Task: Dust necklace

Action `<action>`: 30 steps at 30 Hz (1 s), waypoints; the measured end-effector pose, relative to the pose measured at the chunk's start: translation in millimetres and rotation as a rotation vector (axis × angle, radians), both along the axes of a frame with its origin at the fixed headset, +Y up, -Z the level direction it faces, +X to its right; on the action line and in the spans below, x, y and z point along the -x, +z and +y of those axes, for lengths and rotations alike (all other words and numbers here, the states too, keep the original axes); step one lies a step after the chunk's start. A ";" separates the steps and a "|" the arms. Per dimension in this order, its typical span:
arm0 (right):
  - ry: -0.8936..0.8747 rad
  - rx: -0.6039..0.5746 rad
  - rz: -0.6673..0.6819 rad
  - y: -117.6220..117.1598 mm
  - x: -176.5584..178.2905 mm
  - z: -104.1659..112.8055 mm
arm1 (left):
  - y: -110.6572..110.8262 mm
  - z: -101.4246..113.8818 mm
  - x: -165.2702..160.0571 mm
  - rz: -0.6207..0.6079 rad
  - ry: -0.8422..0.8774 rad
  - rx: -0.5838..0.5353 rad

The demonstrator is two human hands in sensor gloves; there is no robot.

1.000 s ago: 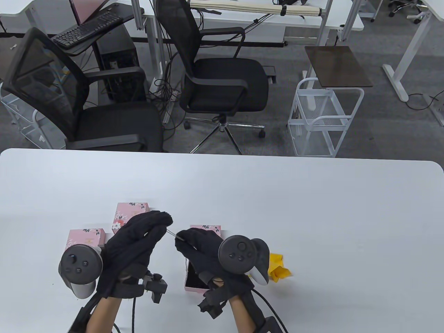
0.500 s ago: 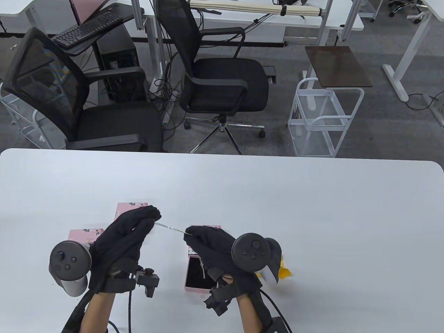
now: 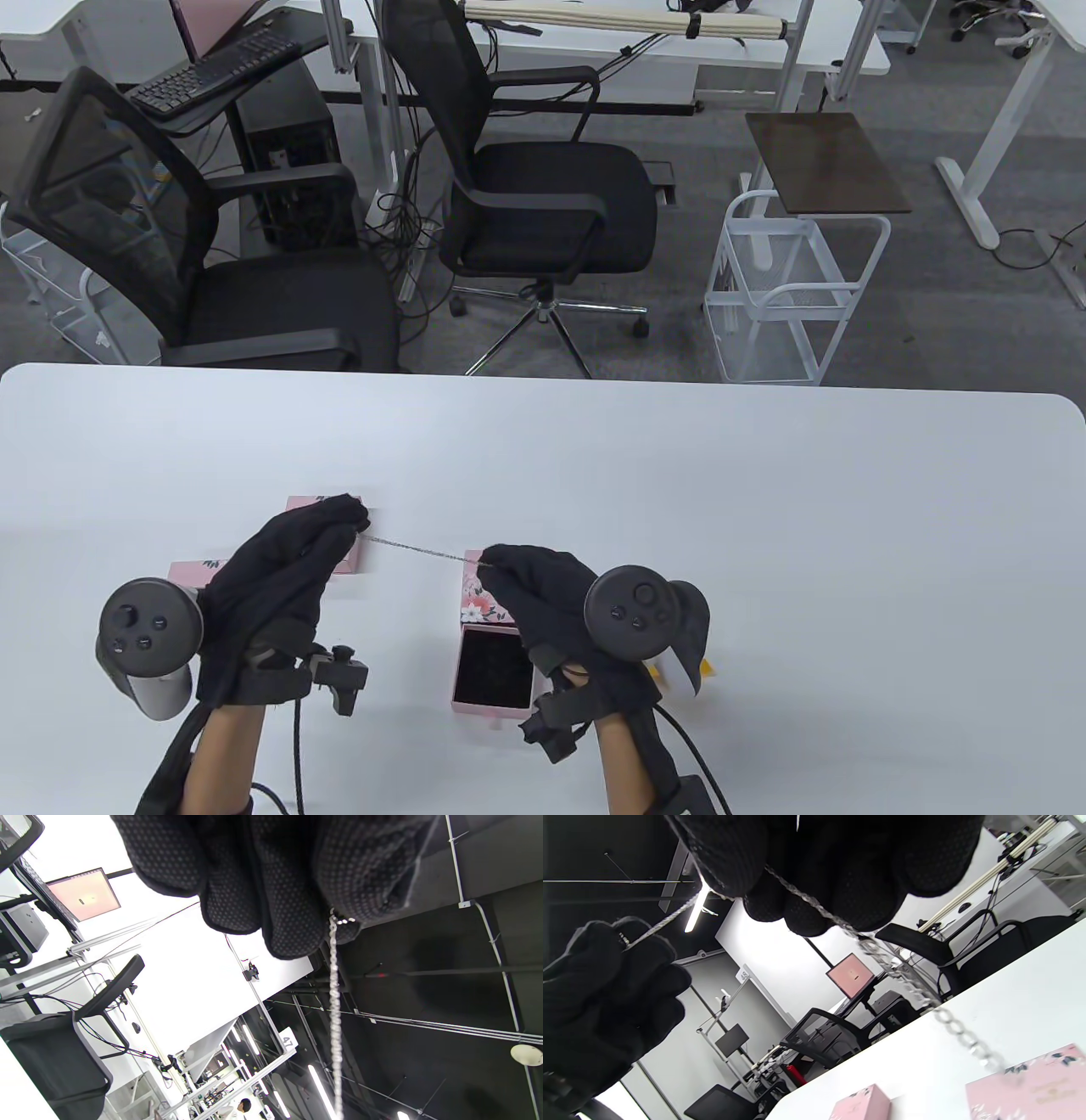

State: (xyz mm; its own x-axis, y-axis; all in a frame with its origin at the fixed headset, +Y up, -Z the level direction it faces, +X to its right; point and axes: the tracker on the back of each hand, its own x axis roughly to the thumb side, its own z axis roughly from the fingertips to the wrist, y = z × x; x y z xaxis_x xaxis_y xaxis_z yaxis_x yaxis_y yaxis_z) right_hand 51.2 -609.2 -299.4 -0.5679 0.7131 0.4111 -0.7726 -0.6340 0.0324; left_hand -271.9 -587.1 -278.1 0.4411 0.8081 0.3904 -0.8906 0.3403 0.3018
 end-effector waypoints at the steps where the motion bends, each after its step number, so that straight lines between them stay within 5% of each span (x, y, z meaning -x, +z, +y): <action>1: 0.005 0.004 -0.007 -0.5 -2.4 0.1 | -0.7 -0.5 0.8 0.005 -0.010 0.007; 15: 0.123 0.024 -0.069 -5.6 -9.5 -4.0 | -21.3 -27.0 -43.4 -0.056 -0.335 0.162; 30: 0.381 0.214 -0.013 -19.7 10.4 -29.9 | -35.4 -69.1 -92.7 -0.174 -0.624 0.300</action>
State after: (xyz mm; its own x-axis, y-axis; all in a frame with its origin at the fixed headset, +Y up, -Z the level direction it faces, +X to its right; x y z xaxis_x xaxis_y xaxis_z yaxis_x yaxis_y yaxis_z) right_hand 40.8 -639.1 -319.0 -0.8109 0.5203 0.2679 -0.4862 -0.8537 0.1865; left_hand -179.2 -656.2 -313.5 0.8076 0.5091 0.2977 -0.5297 0.8481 -0.0135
